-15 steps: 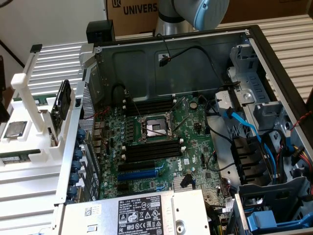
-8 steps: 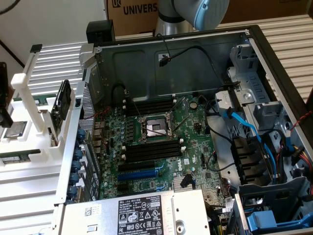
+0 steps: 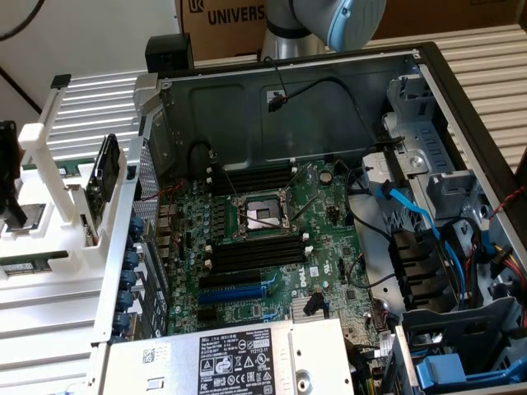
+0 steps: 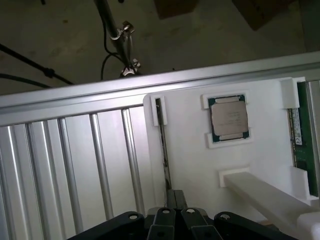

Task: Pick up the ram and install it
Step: 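Pick up the ram and move it above insertion slot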

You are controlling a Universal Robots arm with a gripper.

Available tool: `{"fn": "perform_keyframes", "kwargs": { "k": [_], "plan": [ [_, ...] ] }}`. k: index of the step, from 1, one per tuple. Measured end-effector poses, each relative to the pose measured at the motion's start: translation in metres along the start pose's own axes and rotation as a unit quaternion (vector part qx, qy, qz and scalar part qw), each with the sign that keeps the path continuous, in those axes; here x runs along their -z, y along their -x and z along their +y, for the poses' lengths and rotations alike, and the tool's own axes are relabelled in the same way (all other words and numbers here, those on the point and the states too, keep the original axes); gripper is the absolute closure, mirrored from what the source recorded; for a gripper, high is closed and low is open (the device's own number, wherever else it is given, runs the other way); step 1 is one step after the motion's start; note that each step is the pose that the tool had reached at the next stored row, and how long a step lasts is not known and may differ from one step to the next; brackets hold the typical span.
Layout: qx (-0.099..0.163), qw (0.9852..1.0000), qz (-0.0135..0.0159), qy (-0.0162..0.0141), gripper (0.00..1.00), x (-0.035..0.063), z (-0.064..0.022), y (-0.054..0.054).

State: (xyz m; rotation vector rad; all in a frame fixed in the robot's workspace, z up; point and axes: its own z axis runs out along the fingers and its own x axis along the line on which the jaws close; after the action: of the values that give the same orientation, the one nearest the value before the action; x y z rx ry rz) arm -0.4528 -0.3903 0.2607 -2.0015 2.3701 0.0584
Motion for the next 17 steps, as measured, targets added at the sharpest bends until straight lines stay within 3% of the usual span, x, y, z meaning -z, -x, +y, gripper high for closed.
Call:
{"fn": "perform_keyframes", "kwargs": {
  "k": [11,17],
  "plan": [
    [0.001,1.0000,-0.0002,0.0000,0.89,-0.0239,0.0002,-0.001],
    [0.027,0.9996,-0.0002,0.0014,0.89,-0.0282,0.0005,-0.002]
  ]
}}
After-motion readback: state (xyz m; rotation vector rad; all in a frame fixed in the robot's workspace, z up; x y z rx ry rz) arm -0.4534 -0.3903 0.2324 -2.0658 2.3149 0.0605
